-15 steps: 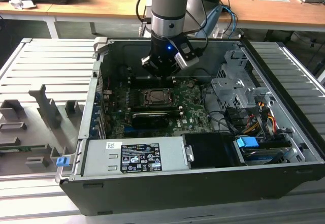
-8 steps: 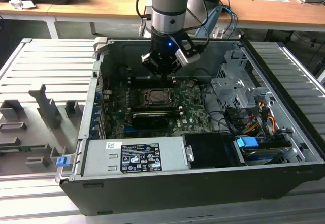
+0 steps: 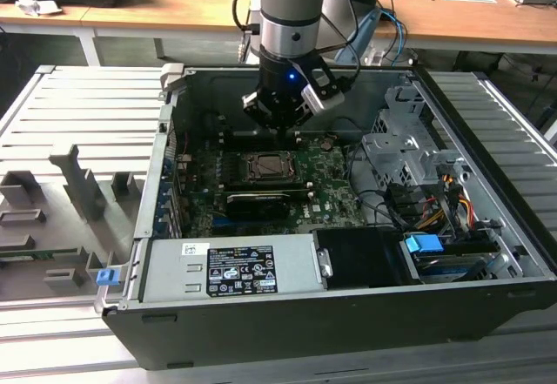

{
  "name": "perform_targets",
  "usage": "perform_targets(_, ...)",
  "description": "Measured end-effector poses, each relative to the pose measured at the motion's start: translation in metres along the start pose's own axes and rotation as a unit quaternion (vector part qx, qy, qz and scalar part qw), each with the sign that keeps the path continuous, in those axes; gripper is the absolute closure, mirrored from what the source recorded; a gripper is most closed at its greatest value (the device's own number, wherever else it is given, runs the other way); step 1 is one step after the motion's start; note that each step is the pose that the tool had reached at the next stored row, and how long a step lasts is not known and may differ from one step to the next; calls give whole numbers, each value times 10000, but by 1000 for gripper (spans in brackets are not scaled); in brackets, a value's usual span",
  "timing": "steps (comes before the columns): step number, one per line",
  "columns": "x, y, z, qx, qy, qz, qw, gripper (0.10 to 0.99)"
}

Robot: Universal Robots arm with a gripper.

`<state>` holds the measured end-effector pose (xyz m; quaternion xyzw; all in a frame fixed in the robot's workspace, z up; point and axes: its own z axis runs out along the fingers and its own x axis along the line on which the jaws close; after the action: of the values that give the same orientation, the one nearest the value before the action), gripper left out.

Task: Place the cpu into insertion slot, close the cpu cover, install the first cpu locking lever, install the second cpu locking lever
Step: 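Install the second cpu locking lever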

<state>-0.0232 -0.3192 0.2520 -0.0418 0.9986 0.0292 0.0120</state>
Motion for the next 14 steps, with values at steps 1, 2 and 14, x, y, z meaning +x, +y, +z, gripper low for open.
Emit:
perform_targets(1,0,-3,0,0,0,0,10000,980)
perform_targets(2,1,-16,-1,0,0,-1,10000,980)
perform_targets(14,5,-68,-4,0,0,0,10000,980)
